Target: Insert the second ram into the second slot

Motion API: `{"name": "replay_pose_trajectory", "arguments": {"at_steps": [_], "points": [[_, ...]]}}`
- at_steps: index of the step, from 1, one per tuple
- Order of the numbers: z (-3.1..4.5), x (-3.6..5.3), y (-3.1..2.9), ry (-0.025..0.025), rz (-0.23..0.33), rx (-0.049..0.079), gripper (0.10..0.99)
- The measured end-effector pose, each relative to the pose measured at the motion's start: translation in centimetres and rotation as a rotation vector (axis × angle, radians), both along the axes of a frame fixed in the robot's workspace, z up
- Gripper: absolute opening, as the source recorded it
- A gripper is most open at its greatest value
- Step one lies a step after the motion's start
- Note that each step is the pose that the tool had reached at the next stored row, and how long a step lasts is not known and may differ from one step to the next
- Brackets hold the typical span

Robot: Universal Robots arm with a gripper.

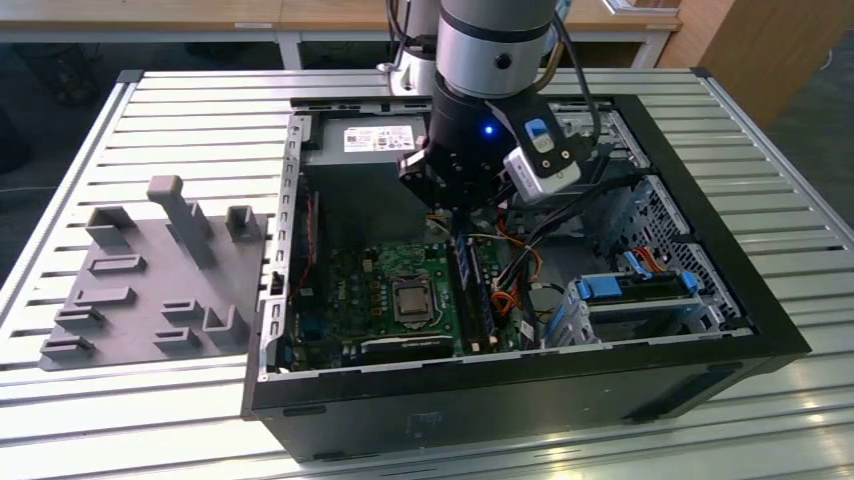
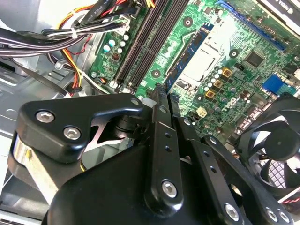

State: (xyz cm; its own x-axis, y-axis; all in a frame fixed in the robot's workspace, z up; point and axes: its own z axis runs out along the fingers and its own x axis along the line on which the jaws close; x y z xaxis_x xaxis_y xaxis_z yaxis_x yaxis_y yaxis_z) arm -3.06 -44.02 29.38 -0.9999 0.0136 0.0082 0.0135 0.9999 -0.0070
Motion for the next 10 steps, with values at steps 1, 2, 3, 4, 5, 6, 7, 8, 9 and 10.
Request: {"name": "replay_pose_trajectory", "arguments": {"at_steps": [1,2,3,4,5,6,7,8,9,10], "points": [[-0.04,0.00,0.00,0.0000,0.000,0.000,0.141],[-0.08,0.00,0.00,0.0000,0.000,0.000,0.141],[-0.12,0.00,0.00,0.0000,0.000,0.000,0.141],[-0.16,0.00,0.00,0.0000,0.000,0.000,0.141],[-0.21,0.00,0.00,0.0000,0.000,0.000,0.141],[-0.25,0.00,0.00,0.0000,0.000,0.000,0.141],[-0.29,0.00,0.00,0.0000,0.000,0.000,0.141],[-0.33,0.00,0.00,0.0000,0.000,0.000,0.141],[-0.36,0.00,0.00,0.0001,0.000,0.000,0.141],[-0.40,0.00,0.00,0.0001,0.000,0.000,0.141]]}}
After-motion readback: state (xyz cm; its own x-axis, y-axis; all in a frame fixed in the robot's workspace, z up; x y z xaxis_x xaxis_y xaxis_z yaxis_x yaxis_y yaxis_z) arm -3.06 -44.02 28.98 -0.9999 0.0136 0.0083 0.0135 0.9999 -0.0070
